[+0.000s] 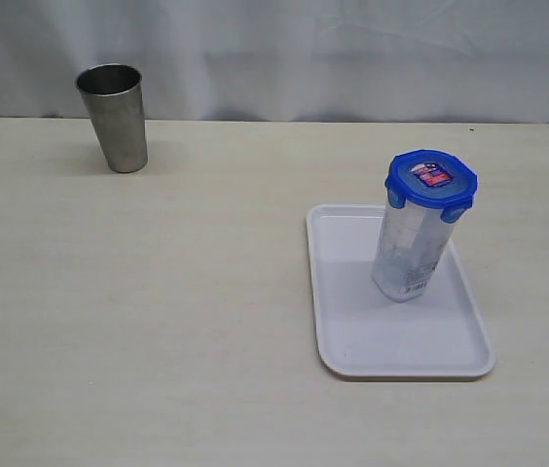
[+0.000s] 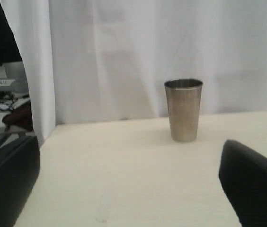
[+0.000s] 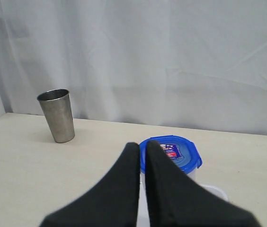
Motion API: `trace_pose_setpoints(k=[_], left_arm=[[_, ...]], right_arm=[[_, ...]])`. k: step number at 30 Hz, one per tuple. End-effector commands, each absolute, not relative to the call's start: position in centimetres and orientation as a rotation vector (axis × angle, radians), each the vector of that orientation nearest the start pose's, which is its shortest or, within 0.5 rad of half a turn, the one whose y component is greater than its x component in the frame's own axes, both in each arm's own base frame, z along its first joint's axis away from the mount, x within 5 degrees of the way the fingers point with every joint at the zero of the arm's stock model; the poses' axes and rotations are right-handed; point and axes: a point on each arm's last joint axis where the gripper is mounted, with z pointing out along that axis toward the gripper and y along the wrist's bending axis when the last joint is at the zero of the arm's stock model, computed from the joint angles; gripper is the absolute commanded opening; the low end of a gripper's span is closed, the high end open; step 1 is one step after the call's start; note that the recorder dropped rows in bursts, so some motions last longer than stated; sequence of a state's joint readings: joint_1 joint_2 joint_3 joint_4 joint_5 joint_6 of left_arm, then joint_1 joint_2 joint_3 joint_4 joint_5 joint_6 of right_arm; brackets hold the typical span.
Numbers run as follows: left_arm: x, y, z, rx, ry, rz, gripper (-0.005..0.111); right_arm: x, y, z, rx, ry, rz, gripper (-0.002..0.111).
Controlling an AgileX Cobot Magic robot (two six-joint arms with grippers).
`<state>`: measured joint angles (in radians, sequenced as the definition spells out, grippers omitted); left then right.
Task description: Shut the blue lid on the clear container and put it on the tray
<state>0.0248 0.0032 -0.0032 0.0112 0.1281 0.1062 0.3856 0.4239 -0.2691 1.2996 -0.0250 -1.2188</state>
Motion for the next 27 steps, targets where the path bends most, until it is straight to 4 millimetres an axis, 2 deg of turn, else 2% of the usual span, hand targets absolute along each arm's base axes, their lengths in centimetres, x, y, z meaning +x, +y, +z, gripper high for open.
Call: trace_pose_setpoints(k=[1, 4, 27], left_arm=[[5.49, 0.32, 18.87, 0.103, 1.753, 0.154, 0.096], [5.41, 0.34, 18.51, 0.102, 1.794, 0.151, 0.096], [5.44, 0.35, 18.64, 0.104, 1.779, 0.161, 0.095]], right_arm=[[9.38, 3.56, 27.32, -0.228, 1.624, 0.338, 0.005], [9.38, 3.56, 27.32, -0.228, 1.624, 0.338, 0.005], [9.38, 3.56, 27.32, -0.228, 1.624, 0.338, 0.005]])
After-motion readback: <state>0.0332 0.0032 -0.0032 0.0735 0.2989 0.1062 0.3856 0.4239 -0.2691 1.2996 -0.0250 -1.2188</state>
